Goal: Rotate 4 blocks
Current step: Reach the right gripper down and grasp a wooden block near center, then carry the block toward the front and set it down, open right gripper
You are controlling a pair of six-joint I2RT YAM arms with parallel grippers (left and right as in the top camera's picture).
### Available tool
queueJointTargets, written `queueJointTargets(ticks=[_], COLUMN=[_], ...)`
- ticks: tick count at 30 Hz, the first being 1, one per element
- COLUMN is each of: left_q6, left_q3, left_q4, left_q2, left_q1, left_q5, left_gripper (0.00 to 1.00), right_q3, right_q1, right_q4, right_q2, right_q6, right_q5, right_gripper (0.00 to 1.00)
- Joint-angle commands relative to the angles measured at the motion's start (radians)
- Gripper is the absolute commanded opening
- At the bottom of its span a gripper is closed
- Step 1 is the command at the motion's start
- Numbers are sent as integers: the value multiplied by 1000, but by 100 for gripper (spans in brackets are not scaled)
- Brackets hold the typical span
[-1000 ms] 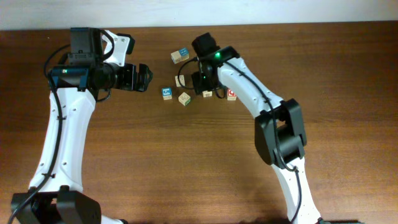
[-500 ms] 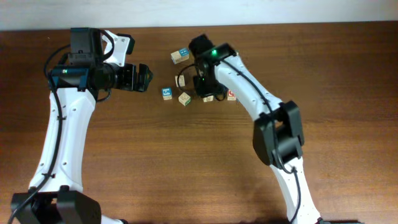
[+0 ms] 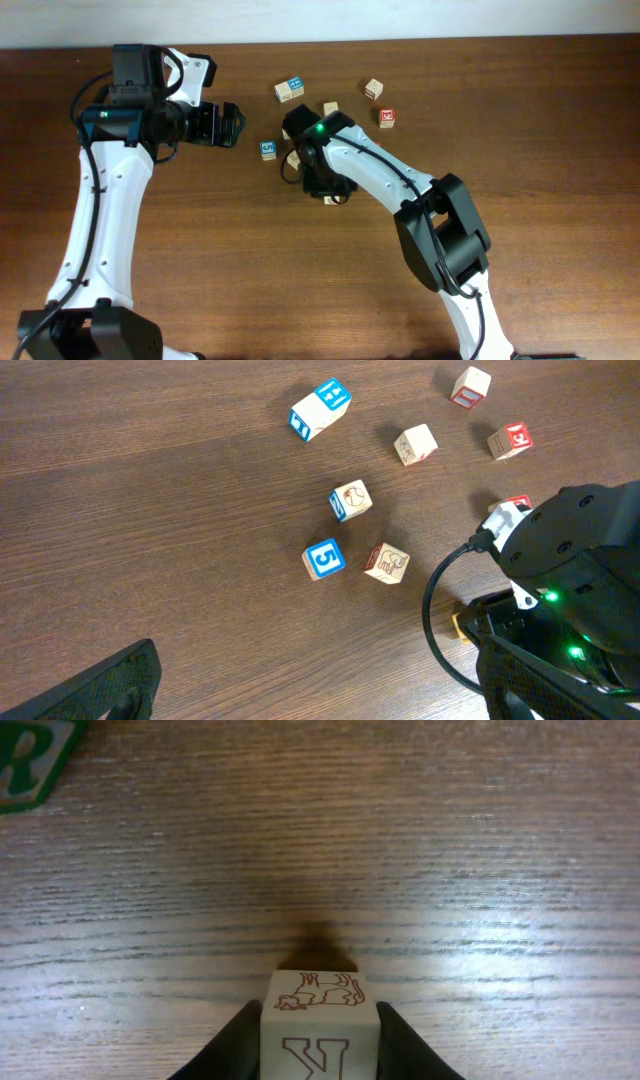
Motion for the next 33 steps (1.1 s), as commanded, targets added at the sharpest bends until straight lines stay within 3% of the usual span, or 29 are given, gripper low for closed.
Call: queueJointTargets(ticks=[1, 8, 12, 19, 24, 28, 31, 33], left_q6=[16, 16, 16, 16, 16, 16, 16, 16], left_q3=[18, 18, 18, 18, 18, 18, 18, 18], left_q4=[-1, -1, -1, -1, -1, -1, -1, -1], left_q2=[7, 7, 7, 7, 7, 7, 7, 7], left_q1=[0, 0, 0, 0, 0, 0, 0, 0], left_q5=[11, 11, 11, 10, 11, 11, 11, 10], left_gripper=[99, 99, 99, 99, 99, 99, 99, 99], right_q3=[-5, 280, 203, 3, -51, -11, 134, 208], right_q1=[8, -93, -250, -281, -281, -281, -280, -274], right_q4=[2, -105, -16, 199, 238, 175, 26, -100], right_q2=[-10, -10, 7, 8, 8, 5, -22, -87], right_q6=[14, -105, -224, -230, -231, -231, -253, -310], right_q5=[22, 26, 18, 18, 18, 18, -24, -204], right_gripper=[43, 57, 62, 61, 38, 18, 13, 13])
